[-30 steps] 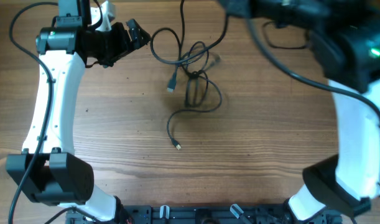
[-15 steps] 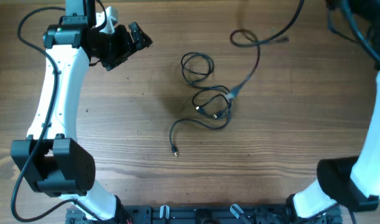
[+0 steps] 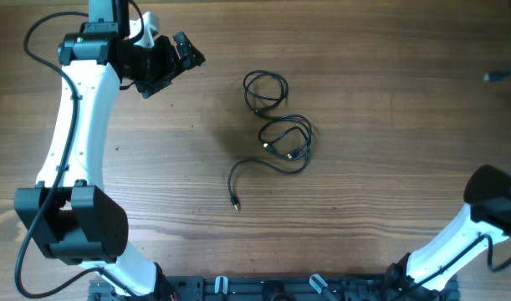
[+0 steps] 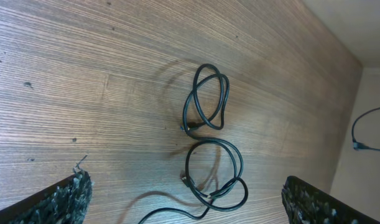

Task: Untangle cables

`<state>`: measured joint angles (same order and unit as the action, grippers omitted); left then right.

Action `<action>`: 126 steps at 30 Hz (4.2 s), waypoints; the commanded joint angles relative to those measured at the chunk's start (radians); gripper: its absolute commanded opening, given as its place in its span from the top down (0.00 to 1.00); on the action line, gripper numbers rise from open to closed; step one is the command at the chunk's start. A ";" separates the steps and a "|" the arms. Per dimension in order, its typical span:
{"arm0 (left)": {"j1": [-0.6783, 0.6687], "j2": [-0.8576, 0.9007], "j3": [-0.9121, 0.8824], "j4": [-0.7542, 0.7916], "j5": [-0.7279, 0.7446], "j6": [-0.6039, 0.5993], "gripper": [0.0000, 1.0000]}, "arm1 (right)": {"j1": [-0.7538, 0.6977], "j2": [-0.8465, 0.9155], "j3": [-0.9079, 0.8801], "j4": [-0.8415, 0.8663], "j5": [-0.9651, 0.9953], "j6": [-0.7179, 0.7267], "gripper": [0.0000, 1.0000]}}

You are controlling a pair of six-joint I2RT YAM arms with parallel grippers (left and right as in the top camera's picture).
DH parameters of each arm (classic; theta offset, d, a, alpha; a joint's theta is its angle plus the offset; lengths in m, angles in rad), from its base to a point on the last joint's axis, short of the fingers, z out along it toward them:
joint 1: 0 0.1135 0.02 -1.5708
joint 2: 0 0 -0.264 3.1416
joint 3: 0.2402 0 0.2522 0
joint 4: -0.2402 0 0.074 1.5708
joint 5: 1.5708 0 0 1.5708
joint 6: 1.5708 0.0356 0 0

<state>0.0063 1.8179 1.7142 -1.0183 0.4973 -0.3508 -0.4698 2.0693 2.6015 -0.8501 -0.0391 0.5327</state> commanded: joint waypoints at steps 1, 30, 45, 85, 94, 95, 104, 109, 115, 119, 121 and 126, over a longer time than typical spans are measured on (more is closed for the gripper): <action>-0.005 0.008 0.005 -0.002 -0.005 -0.002 0.00 | -0.031 0.098 0.001 -0.043 0.050 0.009 0.96; -0.431 0.023 -0.184 0.039 -0.220 -0.556 0.36 | 0.245 -0.029 0.002 -0.602 -0.427 -0.245 0.01; -0.512 0.032 -0.432 0.331 -0.262 -0.837 0.42 | 0.293 -0.029 0.001 -0.705 -0.342 -0.246 0.01; -0.250 -0.369 -0.355 0.365 -0.164 -0.791 0.96 | 0.807 -0.029 0.001 -0.713 -0.564 -0.599 0.12; -0.145 -0.363 -0.355 0.446 0.129 -0.922 0.96 | 0.877 0.014 -0.011 -0.711 -0.632 -0.978 0.34; -0.127 -0.363 -0.355 0.446 0.154 -0.922 0.96 | 0.878 0.019 -0.012 -0.718 -0.671 -1.020 0.33; -0.120 -0.363 -0.355 0.408 0.221 -0.922 0.96 | 0.933 0.022 -0.042 -0.628 -0.636 -1.064 0.29; -0.120 -0.363 -0.355 0.409 0.225 -0.923 0.96 | 0.978 0.022 -0.075 -0.626 -0.635 -1.064 0.43; -0.122 -0.363 -0.355 0.409 0.220 -0.922 0.89 | 0.984 0.022 -0.117 -0.533 -0.640 -0.847 0.91; -0.122 -0.363 -0.355 0.409 0.213 -0.922 0.89 | 0.986 0.022 -0.117 -0.527 -0.633 -0.813 0.96; -0.122 -0.363 -0.355 0.409 0.208 -0.922 0.90 | 0.986 0.022 -0.117 -0.532 -0.600 -0.813 0.96; -0.122 -0.363 -0.355 0.409 0.208 -0.922 0.90 | 0.986 0.022 -0.152 -0.546 -0.495 -0.761 0.80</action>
<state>-0.1158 1.4624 1.3605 -0.6128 0.7017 -1.2709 0.5117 2.0777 2.4844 -1.3941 -0.6025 -0.2737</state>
